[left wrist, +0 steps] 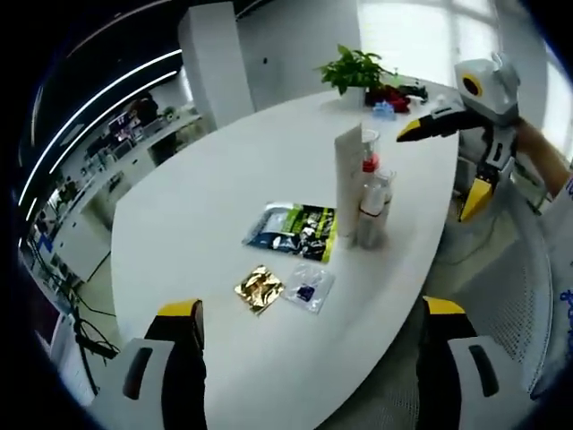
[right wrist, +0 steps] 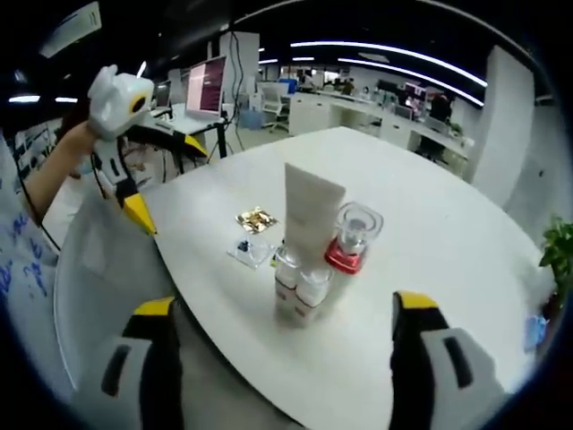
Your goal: Arrange the skincare products in the storage area until every visible bottle or jar stands upright without overlapping.
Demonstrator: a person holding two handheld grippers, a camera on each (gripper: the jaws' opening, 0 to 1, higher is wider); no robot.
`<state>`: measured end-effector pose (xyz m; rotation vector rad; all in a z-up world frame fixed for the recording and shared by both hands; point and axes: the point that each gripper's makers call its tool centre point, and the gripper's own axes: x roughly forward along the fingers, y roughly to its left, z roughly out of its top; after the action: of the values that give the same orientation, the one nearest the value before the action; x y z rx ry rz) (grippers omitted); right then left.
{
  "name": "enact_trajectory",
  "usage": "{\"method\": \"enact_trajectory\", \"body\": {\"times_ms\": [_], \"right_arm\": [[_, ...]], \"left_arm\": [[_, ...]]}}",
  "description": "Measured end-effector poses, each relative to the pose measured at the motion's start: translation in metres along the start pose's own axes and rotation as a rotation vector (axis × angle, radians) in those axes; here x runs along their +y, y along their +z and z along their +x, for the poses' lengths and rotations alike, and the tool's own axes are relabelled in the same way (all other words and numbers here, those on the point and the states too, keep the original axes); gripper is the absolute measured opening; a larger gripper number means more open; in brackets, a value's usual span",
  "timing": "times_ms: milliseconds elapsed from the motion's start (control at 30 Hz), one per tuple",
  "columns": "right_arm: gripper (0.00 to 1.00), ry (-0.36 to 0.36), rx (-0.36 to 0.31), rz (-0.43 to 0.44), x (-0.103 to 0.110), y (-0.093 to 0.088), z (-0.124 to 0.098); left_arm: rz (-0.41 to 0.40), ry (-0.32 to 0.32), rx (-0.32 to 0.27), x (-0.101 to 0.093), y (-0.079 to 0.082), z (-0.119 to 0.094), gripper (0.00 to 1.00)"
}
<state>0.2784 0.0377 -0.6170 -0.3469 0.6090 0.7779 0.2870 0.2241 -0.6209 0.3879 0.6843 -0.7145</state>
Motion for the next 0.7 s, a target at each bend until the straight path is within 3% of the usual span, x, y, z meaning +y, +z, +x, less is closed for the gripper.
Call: {"method": "enact_trajectory", "body": {"times_ms": [700], "right_arm": [[1.00, 0.002, 0.002, 0.007, 0.0025, -0.0011, -0.0047]], "left_arm": [[-0.021, -0.023, -0.007, -0.0011, -0.0019, 0.0065, 0.97]]}}
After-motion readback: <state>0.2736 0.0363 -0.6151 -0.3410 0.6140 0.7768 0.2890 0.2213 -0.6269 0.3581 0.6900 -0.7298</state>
